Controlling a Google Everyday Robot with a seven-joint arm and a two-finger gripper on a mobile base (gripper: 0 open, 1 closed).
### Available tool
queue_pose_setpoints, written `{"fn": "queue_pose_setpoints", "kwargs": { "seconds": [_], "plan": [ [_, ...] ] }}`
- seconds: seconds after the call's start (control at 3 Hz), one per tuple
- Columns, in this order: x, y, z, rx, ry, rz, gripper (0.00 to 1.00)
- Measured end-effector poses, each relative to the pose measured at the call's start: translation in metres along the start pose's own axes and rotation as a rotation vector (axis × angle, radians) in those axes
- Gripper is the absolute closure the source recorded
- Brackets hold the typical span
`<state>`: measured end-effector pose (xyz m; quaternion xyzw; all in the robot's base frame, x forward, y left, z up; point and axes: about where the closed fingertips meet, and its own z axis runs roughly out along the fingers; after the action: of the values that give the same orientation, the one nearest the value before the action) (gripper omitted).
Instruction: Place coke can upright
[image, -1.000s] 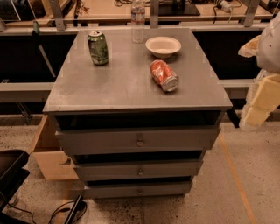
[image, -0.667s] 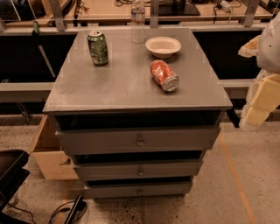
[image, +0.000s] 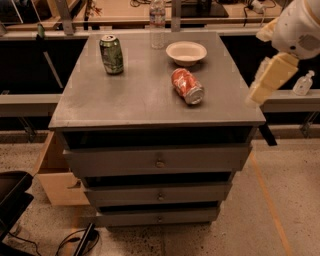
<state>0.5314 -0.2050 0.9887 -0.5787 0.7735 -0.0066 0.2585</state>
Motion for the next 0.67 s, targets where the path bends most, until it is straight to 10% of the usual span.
{"fn": "queue_pose_setpoints", "kwargs": {
  "seconds": [0.67],
  "plan": [
    [-0.034, -0.085, 0.043, -0.047, 0.084, 0.308, 0.00]
  ]
}}
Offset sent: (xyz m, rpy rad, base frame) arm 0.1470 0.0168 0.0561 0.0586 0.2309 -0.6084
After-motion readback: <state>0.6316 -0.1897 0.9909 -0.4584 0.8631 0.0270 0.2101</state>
